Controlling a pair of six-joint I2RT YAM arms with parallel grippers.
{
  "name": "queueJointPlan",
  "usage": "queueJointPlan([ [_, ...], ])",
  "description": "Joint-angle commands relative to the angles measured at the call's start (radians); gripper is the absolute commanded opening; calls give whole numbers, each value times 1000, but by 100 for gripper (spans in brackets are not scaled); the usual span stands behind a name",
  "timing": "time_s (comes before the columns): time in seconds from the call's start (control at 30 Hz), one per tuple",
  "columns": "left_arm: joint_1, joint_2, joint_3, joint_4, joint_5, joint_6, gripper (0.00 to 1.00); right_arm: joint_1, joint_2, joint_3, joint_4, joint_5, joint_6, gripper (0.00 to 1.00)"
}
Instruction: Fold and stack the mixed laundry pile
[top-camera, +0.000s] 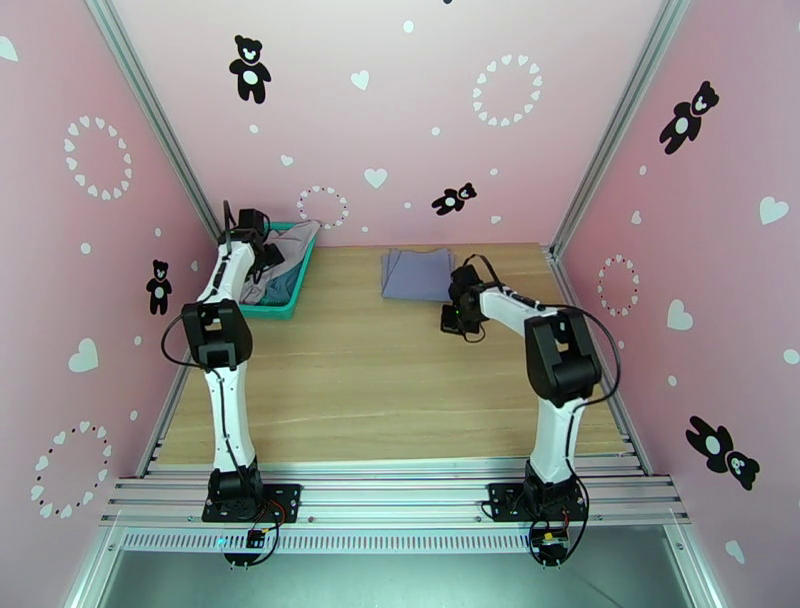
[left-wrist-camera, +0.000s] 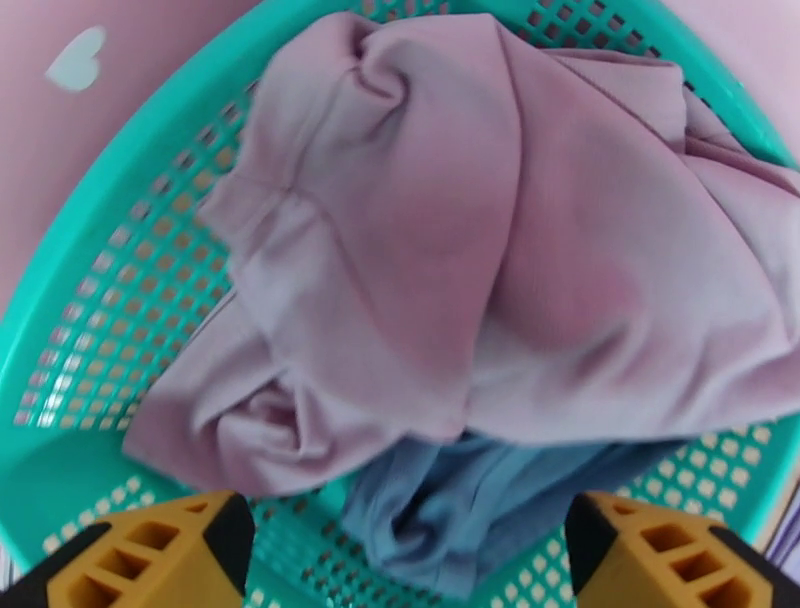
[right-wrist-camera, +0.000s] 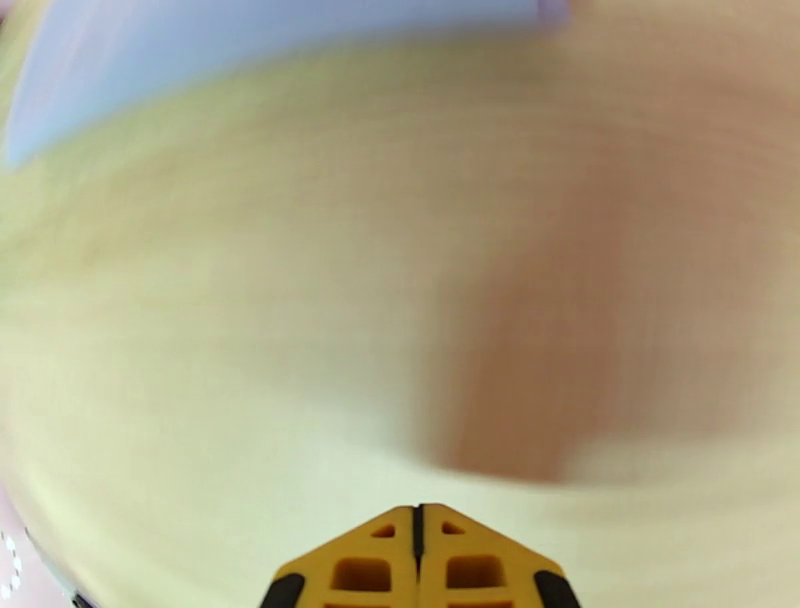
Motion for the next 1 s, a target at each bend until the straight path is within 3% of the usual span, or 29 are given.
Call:
queueJointPlan([
  [0.0,-5,84,118,-38,-17,58,87,18,-97,-108,33,-34,-6,3],
  [0.13,2,174,213,-65,-27,69,83,34,-167,-218,51,-46,6,3],
  [0.2,15,191,214,-58,-11,59,72,39,-198,-265,60,-43,18,2],
  [0.23,20,195,210,-53,-1,55,64,41,-211,-280,64,-44,23,2],
  [0.37,35,179,186,-25,11,47,6,47,-263,-319,65,-32,46,1],
  [0.4,34,169,180,-17,11,49,0,49,-272,-321,62,-28,50,0],
  [0.6,34,-8,144,10,76,33,0,60,-318,-305,39,-5,58,0],
  [0.73,26,-207,149,-20,102,26,0,70,-348,-300,28,-2,64,0],
  [0.87,21,-399,183,-144,218,-29,0,86,-408,-323,15,24,74,0],
  [0.97,-12,-568,91,-187,323,-65,0,87,-462,-350,6,35,82,0],
])
